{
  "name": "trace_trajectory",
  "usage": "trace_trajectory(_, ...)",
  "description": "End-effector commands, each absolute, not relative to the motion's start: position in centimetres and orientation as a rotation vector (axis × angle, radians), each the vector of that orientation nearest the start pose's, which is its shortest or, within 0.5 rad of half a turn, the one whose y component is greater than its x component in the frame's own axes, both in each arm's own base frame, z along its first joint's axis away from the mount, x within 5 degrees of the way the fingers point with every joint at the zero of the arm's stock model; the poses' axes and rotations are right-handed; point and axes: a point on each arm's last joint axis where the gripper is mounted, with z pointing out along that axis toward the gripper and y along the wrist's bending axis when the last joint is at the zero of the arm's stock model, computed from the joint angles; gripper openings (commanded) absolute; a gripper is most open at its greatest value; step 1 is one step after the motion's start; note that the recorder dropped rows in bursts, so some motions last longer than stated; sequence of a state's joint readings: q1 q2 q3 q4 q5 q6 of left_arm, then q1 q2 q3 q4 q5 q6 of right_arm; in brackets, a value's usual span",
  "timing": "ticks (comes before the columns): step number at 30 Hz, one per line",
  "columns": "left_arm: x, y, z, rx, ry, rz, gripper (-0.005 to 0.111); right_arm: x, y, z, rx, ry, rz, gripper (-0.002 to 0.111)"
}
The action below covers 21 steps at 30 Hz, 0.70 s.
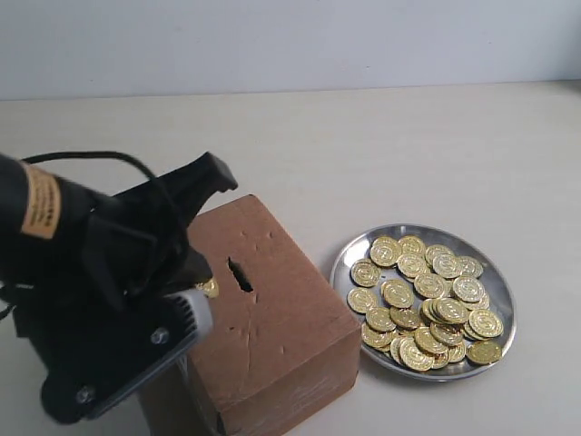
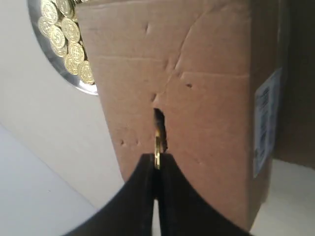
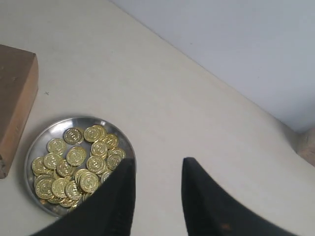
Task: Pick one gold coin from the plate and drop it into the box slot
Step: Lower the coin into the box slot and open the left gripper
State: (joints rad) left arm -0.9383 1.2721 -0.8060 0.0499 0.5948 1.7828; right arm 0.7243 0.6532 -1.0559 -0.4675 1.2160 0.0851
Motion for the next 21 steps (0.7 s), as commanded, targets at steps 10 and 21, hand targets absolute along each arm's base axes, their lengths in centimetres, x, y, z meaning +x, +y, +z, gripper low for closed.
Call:
trace_trajectory(10,18.7,-24.5,24.9,2.68,0.524,0.343,0.0,6.7,1.2,40.6,-0.701,2.059,-0.1,0.031)
trace_trajectory(21,19.0,-24.8,23.5,2.729,0.585,0.323,0.0,5.9,0.5,36.9,-0.764,2.096,-0.151,0.031)
